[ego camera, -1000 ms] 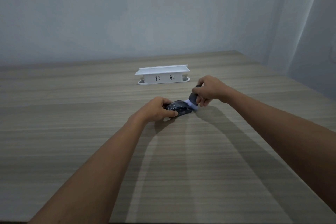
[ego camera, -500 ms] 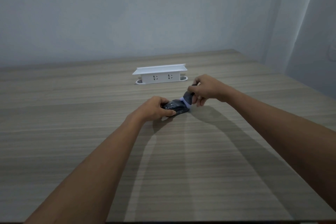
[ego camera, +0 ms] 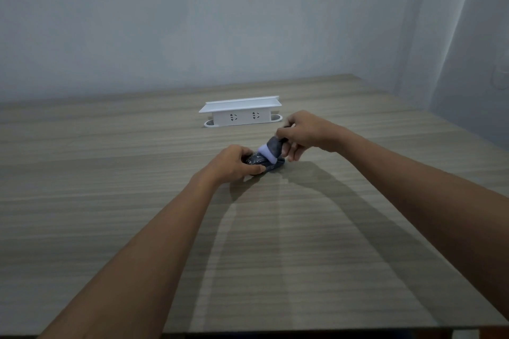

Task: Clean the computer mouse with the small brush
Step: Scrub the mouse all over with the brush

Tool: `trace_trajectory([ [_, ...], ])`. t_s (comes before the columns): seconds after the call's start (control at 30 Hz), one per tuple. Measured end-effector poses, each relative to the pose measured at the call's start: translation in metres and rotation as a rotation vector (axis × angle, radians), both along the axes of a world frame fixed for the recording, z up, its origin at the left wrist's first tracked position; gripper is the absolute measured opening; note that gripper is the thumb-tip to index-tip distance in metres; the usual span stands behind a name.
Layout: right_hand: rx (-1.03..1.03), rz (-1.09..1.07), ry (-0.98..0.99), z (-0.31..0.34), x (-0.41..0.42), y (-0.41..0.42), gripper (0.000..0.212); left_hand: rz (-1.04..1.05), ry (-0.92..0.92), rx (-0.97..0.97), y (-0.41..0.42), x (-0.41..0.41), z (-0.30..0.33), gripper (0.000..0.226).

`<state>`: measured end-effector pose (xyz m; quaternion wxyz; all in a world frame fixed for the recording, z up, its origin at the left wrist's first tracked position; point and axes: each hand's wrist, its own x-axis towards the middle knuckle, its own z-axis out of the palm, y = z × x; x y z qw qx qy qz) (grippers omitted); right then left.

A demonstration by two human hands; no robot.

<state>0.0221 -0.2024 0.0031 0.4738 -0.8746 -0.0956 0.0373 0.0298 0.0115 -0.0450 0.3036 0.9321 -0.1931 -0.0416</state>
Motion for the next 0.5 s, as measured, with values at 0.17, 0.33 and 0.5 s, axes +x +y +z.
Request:
trace_trajectory([
  [0.17,-0.187,-0.082,-0.073,-0.004,0.002,-0.003,0.026,0.008,-0.008,-0.010,-0.001,-0.001,-0.001,0.036],
  [0.33,-0.103,-0.079,-0.057,-0.012,0.003,-0.008,0.023,0.011,-0.023,-0.017,0.000,-0.001,-0.002,0.034],
  [0.5,-0.011,0.020,0.022,-0.008,0.004,-0.018,0.021,0.018,-0.026,0.005,-0.001,0.000,-0.002,0.032],
])
